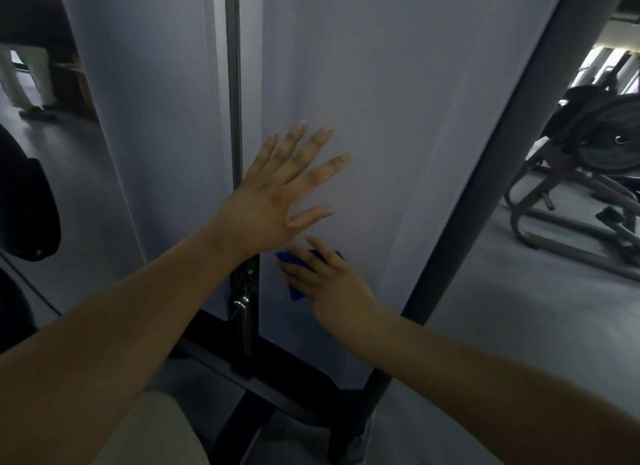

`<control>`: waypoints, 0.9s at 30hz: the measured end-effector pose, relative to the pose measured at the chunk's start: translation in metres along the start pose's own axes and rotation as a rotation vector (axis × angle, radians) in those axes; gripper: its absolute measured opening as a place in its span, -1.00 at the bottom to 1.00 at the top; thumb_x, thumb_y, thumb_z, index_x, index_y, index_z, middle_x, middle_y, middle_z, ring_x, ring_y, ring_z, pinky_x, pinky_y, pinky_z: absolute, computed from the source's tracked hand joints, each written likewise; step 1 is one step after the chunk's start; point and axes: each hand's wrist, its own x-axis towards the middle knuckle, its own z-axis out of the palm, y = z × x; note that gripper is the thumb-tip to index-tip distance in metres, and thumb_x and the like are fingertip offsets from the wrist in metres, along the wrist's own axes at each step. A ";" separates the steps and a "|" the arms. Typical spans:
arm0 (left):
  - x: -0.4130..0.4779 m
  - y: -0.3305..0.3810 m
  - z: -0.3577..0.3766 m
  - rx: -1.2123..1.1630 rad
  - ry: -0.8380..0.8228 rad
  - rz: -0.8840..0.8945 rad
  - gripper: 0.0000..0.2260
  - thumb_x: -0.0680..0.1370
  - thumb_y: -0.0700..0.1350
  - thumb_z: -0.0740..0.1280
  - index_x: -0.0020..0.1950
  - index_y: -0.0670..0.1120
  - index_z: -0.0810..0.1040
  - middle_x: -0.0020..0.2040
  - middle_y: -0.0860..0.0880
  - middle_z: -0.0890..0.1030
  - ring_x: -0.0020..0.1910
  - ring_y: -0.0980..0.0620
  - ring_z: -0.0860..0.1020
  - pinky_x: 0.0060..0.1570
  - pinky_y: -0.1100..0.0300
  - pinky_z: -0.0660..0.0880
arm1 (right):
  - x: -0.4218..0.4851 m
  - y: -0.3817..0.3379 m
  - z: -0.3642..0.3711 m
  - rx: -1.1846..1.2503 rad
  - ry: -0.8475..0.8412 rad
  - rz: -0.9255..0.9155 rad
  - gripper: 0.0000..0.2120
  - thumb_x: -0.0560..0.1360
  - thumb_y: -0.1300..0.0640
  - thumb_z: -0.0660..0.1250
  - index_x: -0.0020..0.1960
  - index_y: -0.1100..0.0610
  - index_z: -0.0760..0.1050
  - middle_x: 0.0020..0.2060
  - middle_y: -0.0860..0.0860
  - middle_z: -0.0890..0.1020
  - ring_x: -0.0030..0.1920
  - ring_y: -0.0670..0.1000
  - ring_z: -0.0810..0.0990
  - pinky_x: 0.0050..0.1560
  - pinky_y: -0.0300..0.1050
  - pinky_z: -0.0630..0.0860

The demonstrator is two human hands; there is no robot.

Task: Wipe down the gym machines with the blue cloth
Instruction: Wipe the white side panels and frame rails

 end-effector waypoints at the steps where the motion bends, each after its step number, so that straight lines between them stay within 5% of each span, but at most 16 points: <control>1: 0.000 0.003 0.003 -0.005 -0.001 0.002 -0.35 0.74 0.20 0.34 0.77 0.04 0.22 0.79 -0.12 0.07 0.78 -0.25 -0.05 0.66 -0.42 0.03 | -0.021 0.003 0.011 0.005 0.021 0.000 -0.30 0.78 -0.07 0.03 0.76 0.05 -0.28 0.72 -0.01 -0.34 0.73 0.20 -0.32 0.41 0.36 -0.73; 3: 0.000 0.009 0.009 -0.018 0.016 -0.020 -0.34 0.74 0.22 0.34 0.77 0.04 0.23 0.79 -0.13 0.07 0.77 -0.29 -0.07 0.67 -0.43 0.01 | -0.068 0.008 0.036 0.053 0.183 0.067 -0.36 0.77 -0.02 0.02 0.78 0.08 -0.10 0.75 0.03 -0.21 0.75 0.22 -0.17 0.52 0.32 -0.61; 5: 0.001 0.017 0.014 -0.043 0.054 -0.053 -0.35 0.73 0.19 0.37 0.76 0.01 0.25 0.78 -0.16 0.10 0.76 -0.33 -0.06 0.65 -0.45 0.02 | -0.110 0.019 0.050 0.098 0.399 0.188 -0.39 0.75 0.06 0.08 0.77 0.14 0.07 0.77 0.06 -0.02 0.75 0.20 -0.02 0.71 0.31 -0.23; 8: 0.005 0.032 0.018 -0.060 0.090 -0.078 -0.37 0.74 0.16 0.38 0.74 -0.03 0.29 0.77 -0.19 0.15 0.74 -0.43 -0.04 0.63 -0.50 0.02 | -0.138 0.044 0.059 0.143 0.562 0.317 -0.38 0.74 0.13 0.19 0.77 0.01 0.12 0.76 -0.02 0.10 0.74 0.13 0.09 0.66 0.41 0.11; 11: 0.011 0.047 0.021 -0.042 0.089 -0.093 -0.38 0.75 0.18 0.35 0.75 0.01 0.27 0.78 -0.16 0.13 0.73 -0.45 -0.09 0.62 -0.53 -0.04 | -0.133 0.043 0.080 0.210 0.675 0.414 -0.37 0.72 0.08 0.31 0.74 -0.07 0.20 0.74 -0.06 0.19 0.73 0.15 0.16 0.66 0.44 0.07; 16: 0.012 0.058 0.026 -0.008 0.028 -0.003 -0.35 0.75 0.19 0.34 0.77 0.04 0.20 0.79 -0.12 0.08 0.77 -0.29 -0.05 0.59 -0.57 -0.06 | -0.130 0.016 0.118 0.149 0.678 0.233 -0.32 0.70 0.12 0.28 0.76 -0.13 0.13 0.74 -0.14 0.15 0.74 0.04 0.08 0.69 0.33 -0.02; 20: 0.010 0.064 0.029 -0.038 0.013 -0.051 -0.34 0.75 0.20 0.33 0.77 0.00 0.20 0.79 -0.14 0.07 0.77 -0.31 -0.09 0.59 -0.57 -0.10 | -0.126 0.035 0.117 0.355 0.882 0.539 -0.26 0.69 0.07 0.37 0.76 -0.07 0.12 0.76 -0.02 0.10 0.74 0.21 0.08 0.67 0.42 -0.02; 27: 0.009 0.069 0.031 -0.036 0.014 -0.058 -0.30 0.74 0.20 0.35 0.78 0.02 0.15 0.80 -0.13 0.03 0.77 -0.32 -0.10 0.61 -0.54 -0.15 | -0.133 -0.014 0.158 0.470 0.763 0.496 -0.16 0.67 -0.02 0.35 0.78 -0.06 -0.06 0.77 -0.03 -0.08 0.76 0.20 -0.06 0.68 0.44 -0.10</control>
